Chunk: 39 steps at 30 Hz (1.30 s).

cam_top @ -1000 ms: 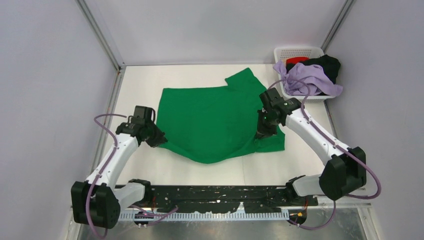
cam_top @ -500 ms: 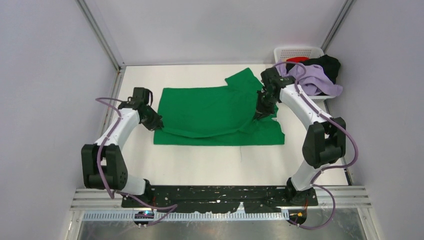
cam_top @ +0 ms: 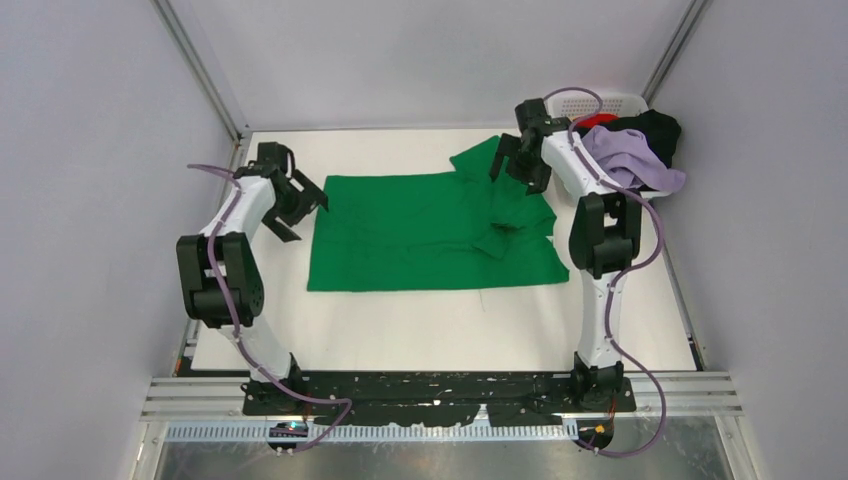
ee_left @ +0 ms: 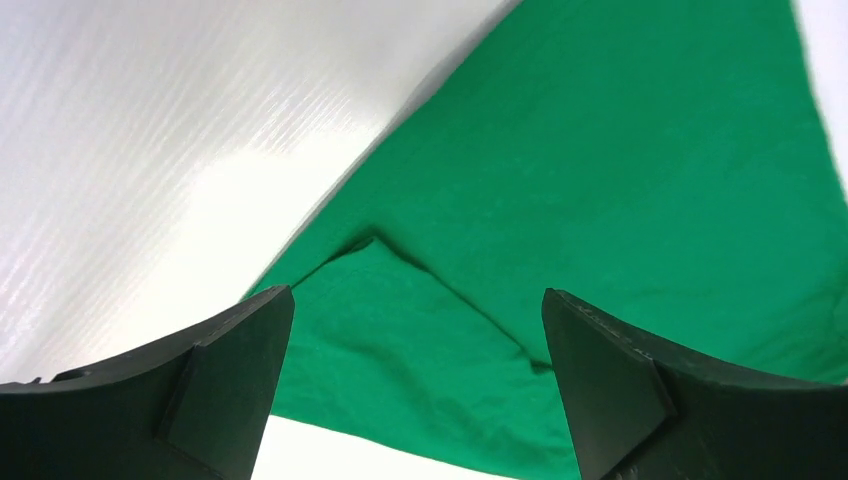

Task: Fold and stack the t-shirts
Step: Fold the flattened tshirt in 1/3 of the way

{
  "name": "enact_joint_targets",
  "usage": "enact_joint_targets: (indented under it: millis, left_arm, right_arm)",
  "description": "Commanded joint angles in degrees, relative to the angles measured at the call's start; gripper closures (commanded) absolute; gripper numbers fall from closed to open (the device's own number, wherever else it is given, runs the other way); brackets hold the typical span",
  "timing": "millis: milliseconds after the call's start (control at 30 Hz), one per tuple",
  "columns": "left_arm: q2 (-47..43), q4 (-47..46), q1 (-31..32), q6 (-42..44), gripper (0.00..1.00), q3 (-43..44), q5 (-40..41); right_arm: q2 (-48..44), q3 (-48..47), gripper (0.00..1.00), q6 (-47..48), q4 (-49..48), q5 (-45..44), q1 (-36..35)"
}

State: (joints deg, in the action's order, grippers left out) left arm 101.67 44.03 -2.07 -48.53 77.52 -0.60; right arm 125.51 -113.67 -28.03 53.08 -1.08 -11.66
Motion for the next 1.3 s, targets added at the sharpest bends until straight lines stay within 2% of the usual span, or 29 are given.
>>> enact_joint_targets:
  millis: [0,33,167,267,467,600,767,900,1033,1267]
  left_arm:
    - [-6.02,1.39,0.01,4.08,0.0,2.81,-3.05]
    - [-7.25,0.08,0.12,4.74,0.0,1.42,-4.57]
    - [-10.4,-6.02,1.41,6.52,0.0,-6.9,-12.03]
    - [-10.85,-9.05,4.7,7.99,0.0,-11.18,-15.16]
    - [-9.59,-12.88,7.76,8.48,0.0,-17.26,-16.39]
    - [-9.43,-14.61,7.78,8.51,0.0,-19.42,-15.39]
    - [-8.73,-13.31,7.78,8.94,0.0,-19.89,-13.19]
    - [-8.85,-12.66,7.85,9.14,0.0,-20.06,-12.45]
    - [-8.96,-12.44,7.79,9.64,0.0,-20.12,-11.65]
    - [-7.64,-12.19,7.82,10.11,0.0,-19.38,-12.34]
  right_arm:
    - [-7.38,2.32,0.01,0.16,-6.63,0.72,0.45]
    - [-11.21,8.4,0.03,0.74,-8.5,3.72,0.38]
    - [-22.68,27.74,0.05,4.14,-17.88,10.64,0.33]
    - [-30.81,39.93,0.04,5.79,-21.4,12.31,-0.23]
    - [-36.43,51.61,0.04,6.94,-26.19,13.28,-3.86]
    - [-33.28,51.76,0.05,5.93,-30.27,11.59,-7.5]
    - [-27.57,49.6,0.04,4.11,-33.38,7.49,-8.47]
    - [-24.46,47.3,0.05,3.56,-31.92,6.75,-8.66]
    - [-25.09,49.5,0.05,3.67,-31.11,6.34,-9.15]
    - [-23.65,51.61,0.05,0.21,-41.7,8.67,-9.7]
